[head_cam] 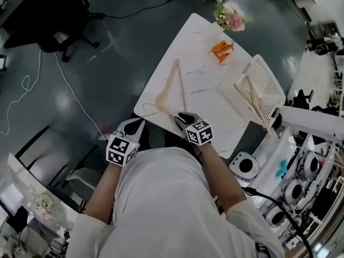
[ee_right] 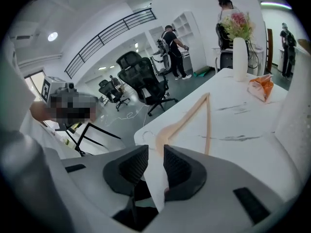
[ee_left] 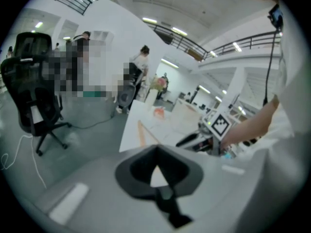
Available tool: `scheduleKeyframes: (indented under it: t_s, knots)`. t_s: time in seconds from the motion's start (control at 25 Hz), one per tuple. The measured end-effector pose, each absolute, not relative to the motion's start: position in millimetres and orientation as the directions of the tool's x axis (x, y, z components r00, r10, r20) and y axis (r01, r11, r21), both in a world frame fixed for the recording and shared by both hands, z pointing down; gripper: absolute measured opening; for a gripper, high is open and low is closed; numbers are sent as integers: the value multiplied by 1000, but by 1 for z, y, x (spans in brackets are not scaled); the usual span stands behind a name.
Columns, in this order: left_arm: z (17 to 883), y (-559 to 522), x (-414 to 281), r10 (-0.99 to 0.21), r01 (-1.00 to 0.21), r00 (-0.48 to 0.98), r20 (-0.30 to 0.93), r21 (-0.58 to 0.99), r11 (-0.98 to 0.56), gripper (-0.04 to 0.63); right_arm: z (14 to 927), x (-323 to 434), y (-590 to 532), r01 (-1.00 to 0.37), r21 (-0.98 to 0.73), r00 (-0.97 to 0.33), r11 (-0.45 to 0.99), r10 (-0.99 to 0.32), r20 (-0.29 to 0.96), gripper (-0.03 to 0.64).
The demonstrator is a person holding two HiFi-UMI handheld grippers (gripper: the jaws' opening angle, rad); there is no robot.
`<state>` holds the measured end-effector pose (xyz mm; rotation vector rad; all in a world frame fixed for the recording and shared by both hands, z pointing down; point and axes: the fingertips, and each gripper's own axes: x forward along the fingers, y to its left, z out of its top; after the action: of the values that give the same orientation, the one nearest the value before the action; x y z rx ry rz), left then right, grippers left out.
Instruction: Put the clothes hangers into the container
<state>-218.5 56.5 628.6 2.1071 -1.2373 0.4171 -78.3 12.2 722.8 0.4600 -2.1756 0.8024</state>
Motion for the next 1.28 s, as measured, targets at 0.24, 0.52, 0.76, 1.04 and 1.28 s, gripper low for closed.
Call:
scheduleKeyframes:
  t_s: [0.24, 0.52, 0.76, 1.04, 1.28]
  knots:
    - [641, 62, -235, -616, -841, 540, 574, 397, -367, 2, 769, -91, 16, -557, -335, -546, 760, -31, 837, 98]
    - [648, 61, -257, -594, -834, 551, 586, 420, -359, 2, 806, -91, 20, -551, -275, -432, 788, 13, 902, 115]
    - [656, 61, -283, -595, -844, 533, 602, 424, -329, 2, 830, -98, 23, -534, -235, -362, 812, 32, 932, 141]
    - [662, 64, -301, -595, -851, 522, 611, 426, -308, 2, 834, -99, 24, -505, -127, -317, 854, -46, 947, 91]
    - [659, 62, -300, -590, -841, 538, 602, 427, -332, 2, 825, -106, 29, -502, -172, -360, 848, -25, 933, 83]
